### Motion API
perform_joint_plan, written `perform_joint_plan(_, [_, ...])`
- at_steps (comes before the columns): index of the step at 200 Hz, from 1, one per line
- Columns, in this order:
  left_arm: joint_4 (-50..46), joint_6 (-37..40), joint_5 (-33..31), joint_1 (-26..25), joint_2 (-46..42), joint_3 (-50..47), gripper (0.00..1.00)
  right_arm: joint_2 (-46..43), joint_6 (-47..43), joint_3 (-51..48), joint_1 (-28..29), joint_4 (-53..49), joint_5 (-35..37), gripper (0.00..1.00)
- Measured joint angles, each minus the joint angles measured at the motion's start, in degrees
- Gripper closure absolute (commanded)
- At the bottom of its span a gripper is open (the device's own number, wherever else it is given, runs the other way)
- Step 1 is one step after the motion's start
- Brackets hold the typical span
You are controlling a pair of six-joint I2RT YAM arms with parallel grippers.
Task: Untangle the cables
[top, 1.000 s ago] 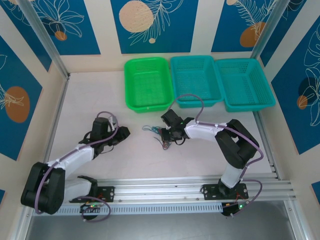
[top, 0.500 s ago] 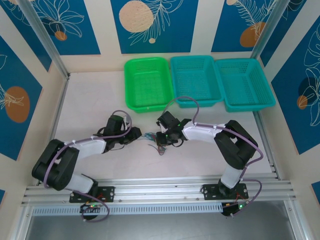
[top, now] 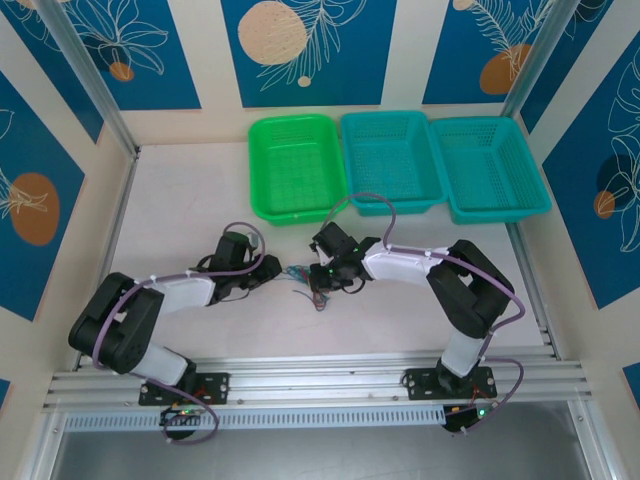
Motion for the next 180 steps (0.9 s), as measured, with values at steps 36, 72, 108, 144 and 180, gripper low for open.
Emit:
perform_joint_plan(36, [-5.4,9.5,-2.0,-1.6,-5.8,0.9,0.46,0.0,0.1,0.1,-0.2,-0.1,-1.3,0.52])
perform_joint_plan(72, [-11.2,20.5,-5.9,-4.1,-14.6,4.8,0.42,-5.8,0.4,-0.6,-2.0,-1.0,-1.5,0.51])
perform_joint_plan(108, [-13.9,26.1,-6.3,-5.9,-16.0,5.6,0.43,-16.6,1.6,-4.0,-3.8,-0.5,-0.8,0.5])
perform_joint_plan(144, [-14.5,26.3,-4.7,-8.5,-12.1,5.6,0.44,-17.1,2.2,-5.7,-1.3,-0.9,-0.3,0.37])
perform_joint_plan(180, [-14.7,26.3,-4.8,-10.2,-9.4,5.6,0.43,-13.1,3.7,-5.7,-0.3,-1.4,0.3,0.51])
